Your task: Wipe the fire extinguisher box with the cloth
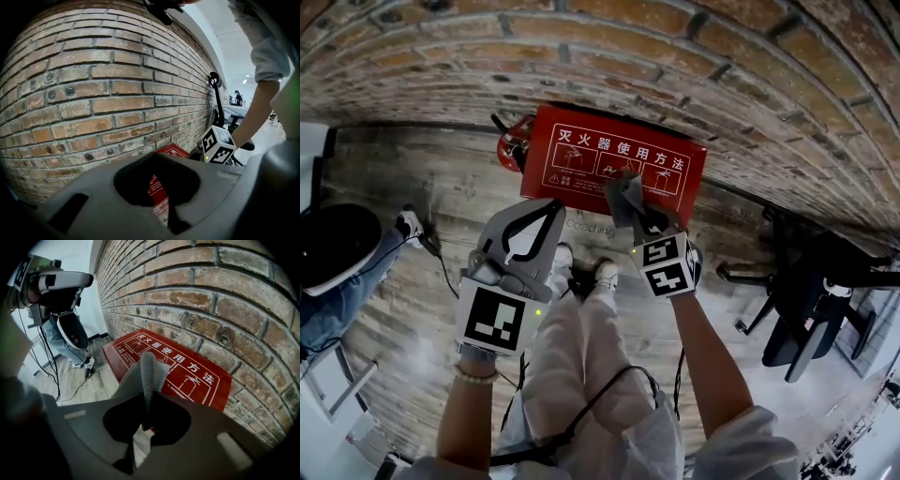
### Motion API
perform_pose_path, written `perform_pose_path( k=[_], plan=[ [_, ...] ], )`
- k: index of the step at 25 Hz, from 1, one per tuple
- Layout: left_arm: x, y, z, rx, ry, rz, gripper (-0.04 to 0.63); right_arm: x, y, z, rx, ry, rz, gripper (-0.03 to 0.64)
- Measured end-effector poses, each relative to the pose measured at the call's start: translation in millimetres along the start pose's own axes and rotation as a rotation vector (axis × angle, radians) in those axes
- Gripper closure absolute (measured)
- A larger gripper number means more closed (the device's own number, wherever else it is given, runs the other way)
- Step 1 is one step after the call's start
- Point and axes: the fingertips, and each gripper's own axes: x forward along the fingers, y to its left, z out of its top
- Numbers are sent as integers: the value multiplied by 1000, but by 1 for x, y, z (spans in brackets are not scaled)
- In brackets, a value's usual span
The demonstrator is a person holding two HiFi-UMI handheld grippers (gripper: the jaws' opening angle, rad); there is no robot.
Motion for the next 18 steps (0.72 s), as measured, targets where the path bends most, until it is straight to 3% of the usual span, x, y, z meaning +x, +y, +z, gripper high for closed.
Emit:
perform_pose_path(
  k=[18],
  plan=[
    [13, -18, 6, 17, 2, -31, 597, -32, -45, -48, 38, 40, -72, 597]
  ],
)
